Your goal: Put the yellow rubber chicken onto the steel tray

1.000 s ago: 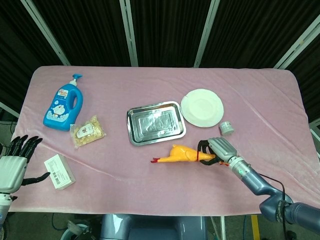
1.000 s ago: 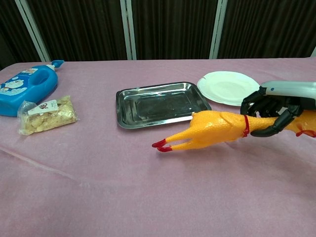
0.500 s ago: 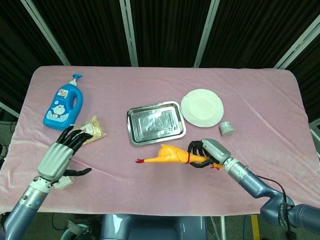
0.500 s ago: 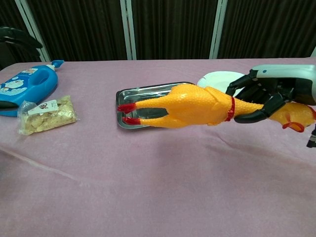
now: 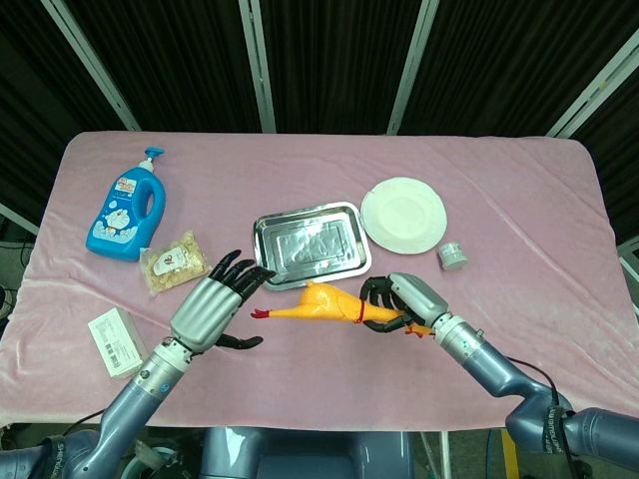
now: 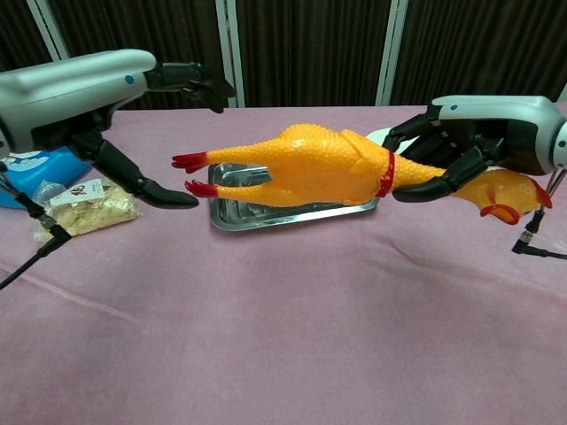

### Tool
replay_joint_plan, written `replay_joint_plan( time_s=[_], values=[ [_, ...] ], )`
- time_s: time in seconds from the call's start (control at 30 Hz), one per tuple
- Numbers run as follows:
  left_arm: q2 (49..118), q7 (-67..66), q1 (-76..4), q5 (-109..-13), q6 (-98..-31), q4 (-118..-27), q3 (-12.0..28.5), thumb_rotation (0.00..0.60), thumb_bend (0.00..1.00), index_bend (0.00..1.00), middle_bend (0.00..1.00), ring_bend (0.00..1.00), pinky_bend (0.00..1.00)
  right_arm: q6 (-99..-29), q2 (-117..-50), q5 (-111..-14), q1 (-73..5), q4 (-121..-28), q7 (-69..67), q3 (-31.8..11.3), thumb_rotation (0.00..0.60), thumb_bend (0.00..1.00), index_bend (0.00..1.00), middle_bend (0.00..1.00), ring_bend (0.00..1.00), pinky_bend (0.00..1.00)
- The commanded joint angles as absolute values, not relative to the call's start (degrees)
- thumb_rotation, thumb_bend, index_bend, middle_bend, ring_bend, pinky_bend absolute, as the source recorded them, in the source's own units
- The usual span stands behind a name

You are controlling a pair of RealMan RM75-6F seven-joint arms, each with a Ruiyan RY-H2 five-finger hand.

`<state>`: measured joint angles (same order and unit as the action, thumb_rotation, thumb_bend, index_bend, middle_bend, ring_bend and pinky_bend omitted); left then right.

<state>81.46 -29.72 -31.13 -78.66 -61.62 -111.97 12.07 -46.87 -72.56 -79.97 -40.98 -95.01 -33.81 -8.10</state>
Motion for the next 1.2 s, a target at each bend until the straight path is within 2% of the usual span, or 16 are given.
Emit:
replay_joint_plan(
  time_s=[0.03, 0.27, 0.5, 0.73, 1.2],
  values=[
    [85.16, -34.43, -33.41, -75.22, -61.51, -113.06, 13.23, 0.600, 0.01, 0.14, 0.18, 0.11, 0.06, -46.76, -72.90, -78.97, -41.06, -95.58, -32.86, -8.42, 0.600, 0.67, 0.93, 0.73, 0.73, 0.84],
    [91.03, -39.93, -35.80, -72.04, -64.03, -111.74, 13.99, 0.600, 0.01, 0.15, 0.18, 0.11, 0.06, -46.51, -73.19, -78.09, -41.04, -96.35, -31.90, -8.51, 0.600, 0.67, 0.93, 0.73, 0.74, 0.85],
    [94.11, -41.71, -37.66, -69.19, -65.22, -109.62, 14.88, 0.600, 0.07, 0.19, 0.19, 0.11, 0.06, -46.56, -72.95, -78.16, -41.01, -96.94, -31.73, -8.68, 0.600, 0.67, 0.93, 0.73, 0.74, 0.85],
    [96.04, -42.51, -39.20, -66.74, -65.73, -108.10, 15.25, 0.600, 0.13, 0.26, 0.20, 0.11, 0.06, -46.56, -72.93, -78.21, -41.00, -97.20, -31.54, -8.77, 0.600, 0.67, 0.93, 0.73, 0.74, 0.85],
    [97.24, -41.95, -41.42, -64.41, -66.36, -106.84, 15.48, 0.600, 0.13, 0.25, 0.22, 0.14, 0.06, -46.14, -72.96, -78.35, -41.29, -97.47, -31.57, -9.01, 0.600, 0.67, 0.93, 0.73, 0.74, 0.85]
  ],
)
